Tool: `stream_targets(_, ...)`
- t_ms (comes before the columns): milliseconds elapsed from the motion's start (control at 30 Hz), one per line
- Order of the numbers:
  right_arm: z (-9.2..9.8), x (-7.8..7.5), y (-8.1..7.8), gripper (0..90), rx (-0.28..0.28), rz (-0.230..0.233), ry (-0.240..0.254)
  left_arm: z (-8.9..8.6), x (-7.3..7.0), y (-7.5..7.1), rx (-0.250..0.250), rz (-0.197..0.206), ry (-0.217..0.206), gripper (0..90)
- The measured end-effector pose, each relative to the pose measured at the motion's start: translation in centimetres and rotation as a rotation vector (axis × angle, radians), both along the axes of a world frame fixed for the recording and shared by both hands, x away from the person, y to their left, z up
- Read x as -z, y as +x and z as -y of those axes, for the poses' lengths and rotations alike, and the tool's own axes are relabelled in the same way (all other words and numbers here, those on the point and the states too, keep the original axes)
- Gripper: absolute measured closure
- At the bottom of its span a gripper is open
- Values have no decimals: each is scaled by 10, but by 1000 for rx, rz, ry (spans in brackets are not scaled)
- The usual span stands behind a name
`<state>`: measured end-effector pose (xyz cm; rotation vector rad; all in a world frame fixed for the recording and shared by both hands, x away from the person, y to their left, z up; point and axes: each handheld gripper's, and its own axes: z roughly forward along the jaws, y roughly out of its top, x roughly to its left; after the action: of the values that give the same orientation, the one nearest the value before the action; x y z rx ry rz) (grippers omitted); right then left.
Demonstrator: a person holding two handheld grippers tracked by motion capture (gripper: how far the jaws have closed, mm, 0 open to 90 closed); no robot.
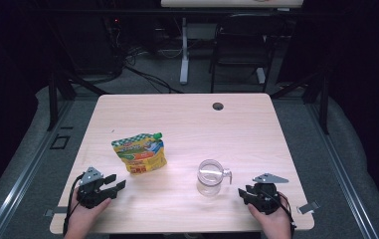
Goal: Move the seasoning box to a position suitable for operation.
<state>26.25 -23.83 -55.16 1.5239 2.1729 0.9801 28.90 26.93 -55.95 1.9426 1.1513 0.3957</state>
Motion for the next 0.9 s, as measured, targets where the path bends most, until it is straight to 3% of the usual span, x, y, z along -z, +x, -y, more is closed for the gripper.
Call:
stream_targets(533,-16,-7,-7,646,-56,27,-5,1,-1,0,0,1,-6,501)
stream_targets(900,-25,-6,3,627,-61,59,1,-4,-2,-2,-36,12,-15,486)
